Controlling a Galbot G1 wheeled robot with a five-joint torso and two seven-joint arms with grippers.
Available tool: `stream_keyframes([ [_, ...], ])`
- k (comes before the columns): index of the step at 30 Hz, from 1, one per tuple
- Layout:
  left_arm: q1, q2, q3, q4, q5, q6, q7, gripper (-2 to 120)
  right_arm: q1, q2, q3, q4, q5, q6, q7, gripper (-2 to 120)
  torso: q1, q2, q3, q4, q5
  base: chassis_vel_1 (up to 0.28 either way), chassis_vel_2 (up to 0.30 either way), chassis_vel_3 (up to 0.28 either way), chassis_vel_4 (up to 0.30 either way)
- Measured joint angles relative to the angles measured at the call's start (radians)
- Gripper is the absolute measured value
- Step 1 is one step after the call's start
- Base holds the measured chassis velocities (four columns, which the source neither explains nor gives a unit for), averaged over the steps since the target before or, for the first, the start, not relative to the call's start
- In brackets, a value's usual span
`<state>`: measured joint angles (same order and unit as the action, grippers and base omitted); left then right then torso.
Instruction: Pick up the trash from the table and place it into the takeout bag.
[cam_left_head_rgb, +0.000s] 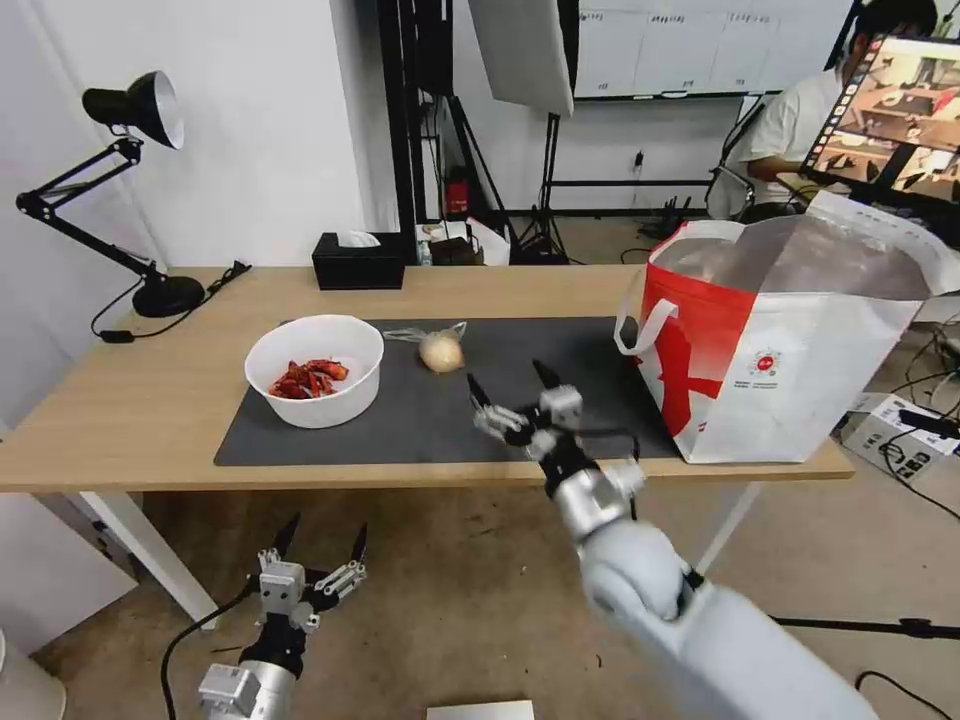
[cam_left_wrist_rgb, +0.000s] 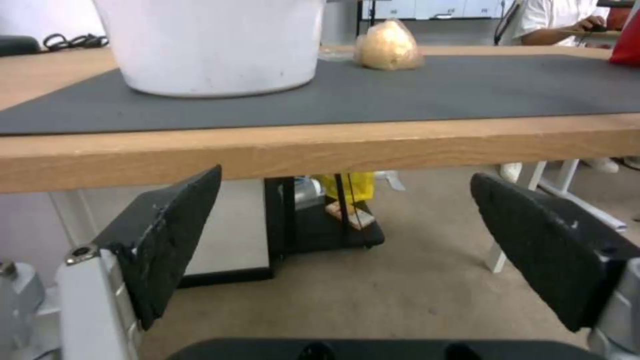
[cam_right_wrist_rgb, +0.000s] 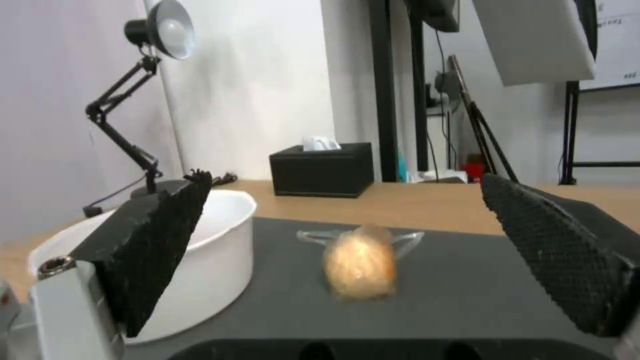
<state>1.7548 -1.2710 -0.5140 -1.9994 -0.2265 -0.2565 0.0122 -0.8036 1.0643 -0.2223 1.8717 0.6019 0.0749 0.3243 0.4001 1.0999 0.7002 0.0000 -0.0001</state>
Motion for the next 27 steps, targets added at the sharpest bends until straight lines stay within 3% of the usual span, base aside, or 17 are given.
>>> stream_keyframes([
  [9, -0.009, 0.007, -0.004, 0.015, -0.015, 0.001, -0.001, 100, 0.244, 0.079, -0.096, -0.213, 0.026, -0.047, 0.028, 100, 0.0, 0.0, 0.0, 0.0001, 0.0001, 0.0, 0.0, 0.0, 0.0],
  [27, 0.002, 0.005, -0.006, 0.006, -0.014, 0.001, 0.0, 100, 0.434, 0.328, -0.12, -0.66, 0.015, -0.206, -0.009, 100, 0.0, 0.0, 0.0, 0.0001, 0.0, 0.0, 0.0, 0.0, 0.0],
])
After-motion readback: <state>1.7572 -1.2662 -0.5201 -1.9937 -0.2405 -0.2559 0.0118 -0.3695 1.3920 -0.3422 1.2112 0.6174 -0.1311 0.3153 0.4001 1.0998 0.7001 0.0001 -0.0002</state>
